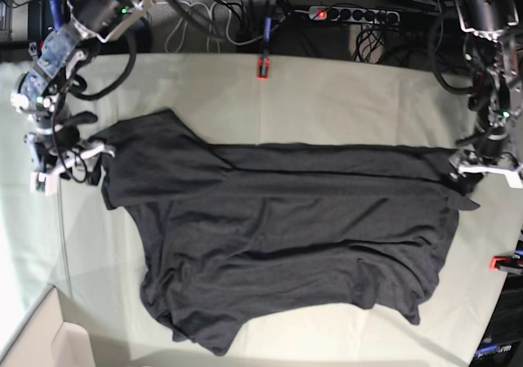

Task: Layout the t-shirt on the table in an organized manner, then fold the t-shirt properly
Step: 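Lift the held edge and fold it over the shirt with both grippers, then pull the folded edge back toward the robot with both grippers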

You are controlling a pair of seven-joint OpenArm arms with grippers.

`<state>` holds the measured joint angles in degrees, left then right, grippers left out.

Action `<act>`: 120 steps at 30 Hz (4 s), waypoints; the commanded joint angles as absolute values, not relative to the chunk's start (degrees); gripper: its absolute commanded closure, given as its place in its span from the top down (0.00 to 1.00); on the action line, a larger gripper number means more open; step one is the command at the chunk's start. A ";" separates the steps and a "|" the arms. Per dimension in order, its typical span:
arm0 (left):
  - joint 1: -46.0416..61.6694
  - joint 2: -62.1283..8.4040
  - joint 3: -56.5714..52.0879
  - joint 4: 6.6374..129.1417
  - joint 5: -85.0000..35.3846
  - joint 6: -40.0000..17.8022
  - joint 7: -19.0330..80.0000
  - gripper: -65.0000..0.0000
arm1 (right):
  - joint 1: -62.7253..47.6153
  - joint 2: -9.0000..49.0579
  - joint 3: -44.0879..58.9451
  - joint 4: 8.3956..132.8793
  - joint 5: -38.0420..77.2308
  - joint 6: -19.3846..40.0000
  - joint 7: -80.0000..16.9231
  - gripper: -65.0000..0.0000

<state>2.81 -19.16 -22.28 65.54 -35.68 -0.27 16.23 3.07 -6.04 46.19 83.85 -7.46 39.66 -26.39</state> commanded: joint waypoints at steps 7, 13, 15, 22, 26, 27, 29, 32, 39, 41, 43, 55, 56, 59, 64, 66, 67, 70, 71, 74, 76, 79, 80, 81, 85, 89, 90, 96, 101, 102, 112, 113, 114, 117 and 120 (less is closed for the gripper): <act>-0.13 -19.47 -22.55 59.47 -35.65 -0.31 14.99 0.60 | 1.45 -6.73 46.11 85.23 -6.46 40.00 -25.01 0.56; -2.33 -19.65 -22.55 54.37 -35.65 -0.31 14.99 0.60 | 0.48 -6.73 46.37 85.23 -6.46 40.00 -25.01 0.56; -3.30 -19.65 -22.55 52.70 -35.65 -0.31 14.99 0.57 | 0.40 -6.73 46.37 85.23 -6.46 40.00 -25.01 0.56; -4.09 -19.65 -22.55 52.00 -35.65 -0.31 15.16 0.00 | -1.10 -6.46 46.02 84.53 -6.55 40.00 -24.57 0.56; -3.47 -19.65 -22.55 54.02 -35.65 -0.31 15.16 0.00 | -1.01 -5.41 46.02 81.27 -6.64 40.00 -24.48 0.56; -3.47 -19.74 -22.55 54.73 -35.65 -0.31 15.16 0.00 | -1.01 -4.70 46.02 79.87 -6.55 40.00 -24.48 0.56; -2.59 -19.91 -22.55 55.34 -35.65 -0.31 15.16 0.00 | -0.13 -4.00 46.11 77.32 -6.46 40.00 -24.48 0.56; -1.80 -20.00 -22.99 57.01 -35.65 -0.31 15.16 0.00 | 0.48 -2.51 46.37 73.54 -6.73 40.00 -24.48 0.56; -0.48 -20.18 -23.08 57.54 -35.65 -0.31 15.16 0.00 | 0.31 -1.89 46.37 70.99 -6.46 40.00 -24.48 0.25; 0.31 -20.18 -23.08 57.63 -35.65 -0.31 15.08 0.00 | 0.13 -1.98 46.37 72.48 -6.46 40.00 -24.66 0.00; 0.31 -20.18 -23.08 57.63 -35.65 -0.31 15.08 0.00 | -0.22 -3.21 46.46 76.00 -6.20 40.00 -24.84 0.00; 0.57 -20.18 -23.08 57.63 -35.65 -0.31 15.08 0.00 | 2.07 -4.53 38.29 87.87 -0.75 40.00 -26.77 0.00; 0.57 -20.18 -23.08 57.63 -35.65 -0.31 15.08 0.00 | 3.38 -4.53 38.29 87.87 -0.75 40.00 -28.44 0.00; 0.66 -21.05 -23.08 57.63 -35.65 -0.31 15.08 0.00 | 8.57 -4.35 38.29 87.78 -0.75 40.00 -34.42 0.00; 0.66 -21.32 -23.08 57.63 -35.65 -0.31 15.08 0.00 | 14.55 -4.44 38.29 87.78 -0.75 40.00 -39.25 0.00; 0.66 -21.41 -23.08 57.63 -35.65 -0.31 15.08 0.00 | 15.34 -4.44 38.20 87.34 -0.75 40.00 -39.25 0.00; 0.66 -21.41 -23.08 57.63 -35.65 -0.31 15.08 0.00 | 15.43 -4.44 37.67 86.55 -0.75 40.00 -39.08 0.00; 0.66 -21.41 -23.08 57.63 -35.65 -0.31 14.99 0.00 | 15.08 -4.18 36.00 84.09 -0.66 40.00 -38.99 0.00; 0.66 -21.41 -23.08 57.63 -35.65 -0.31 14.99 0.00 | 14.99 -4.09 35.30 82.95 -0.66 40.00 -38.99 0.00; 0.66 -21.41 -23.08 57.63 -35.65 -0.31 14.99 0.00 | 14.90 -3.21 33.63 79.08 -0.66 40.00 -38.99 0.00; 0.66 -21.41 -23.08 57.63 -35.65 -0.31 14.99 0.00 | 14.81 -2.42 31.96 77.23 -0.66 40.00 -39.43 0.00; 0.66 -21.41 -23.08 57.63 -35.65 -0.31 14.99 0.00 | 12.88 -2.07 29.41 77.32 -0.75 40.00 -39.34 0.08; 0.57 -21.41 -23.08 57.63 -35.65 -0.31 14.99 0.00 | 12.35 -1.98 28.62 77.76 -0.75 40.00 -39.34 0.14; 0.57 -21.41 -23.08 57.63 -35.65 -0.31 14.99 0.00 | 11.74 -1.98 27.74 78.46 -0.75 40.00 -39.34 0.20; 0.57 -21.41 -23.08 57.63 -35.65 -0.31 14.99 0.00 | 9.36 -2.07 27.82 81.45 -0.75 40.00 -39.34 0.44; 0.57 -21.41 -23.08 57.63 -35.65 -0.31 14.99 0.00 | 6.64 -2.07 29.58 83.12 -0.75 40.00 -38.99 0.64; 0.57 -21.41 -23.08 57.63 -35.65 -0.31 14.99 0.00 | 6.46 -2.07 30.46 82.95 -0.75 40.00 -38.90 0.66; 0.57 -21.41 -23.08 57.63 -35.65 -0.31 14.99 0.00 | 4.70 -2.07 32.92 82.15 -0.75 40.00 -38.02 0.68; 0.57 -21.41 -23.08 57.63 -35.65 -0.31 14.99 0.00 | 3.21 -1.01 32.92 75.65 -0.75 40.00 -32.84 0.68; 0.57 -21.41 -23.08 57.63 -35.65 -0.31 14.99 0.00 | 2.95 -1.01 32.92 74.86 -0.75 40.00 -32.04 0.68; 0.66 -21.41 -23.08 57.54 -35.65 -0.31 14.99 0.00 | 2.51 -0.84 32.84 68.79 -0.75 40.00 -29.67 0.44; 0.66 -21.41 -23.08 57.54 -35.65 -0.31 15.08 0.00 | 2.51 -0.84 32.84 68.79 -0.75 40.00 -29.67 0.34; 0.66 -21.41 -23.08 57.54 -35.65 -0.31 15.16 0.00 | 2.51 -0.84 32.84 68.88 -0.75 40.00 -29.67 0.22; 1.71 -21.41 -23.08 57.63 -35.65 -0.31 15.16 0.00 | 1.89 -0.84 33.01 70.11 -0.75 40.00 -30.55 0.00; 2.42 -21.41 -23.08 59.47 -35.74 -0.31 15.16 0.00 | -1.71 -0.04 33.89 75.91 -0.66 40.00 -30.55 0.00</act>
<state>3.31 -20.05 -22.74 58.11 -35.79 -0.36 16.64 -2.02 -0.95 33.45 74.96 -1.19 39.83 -31.38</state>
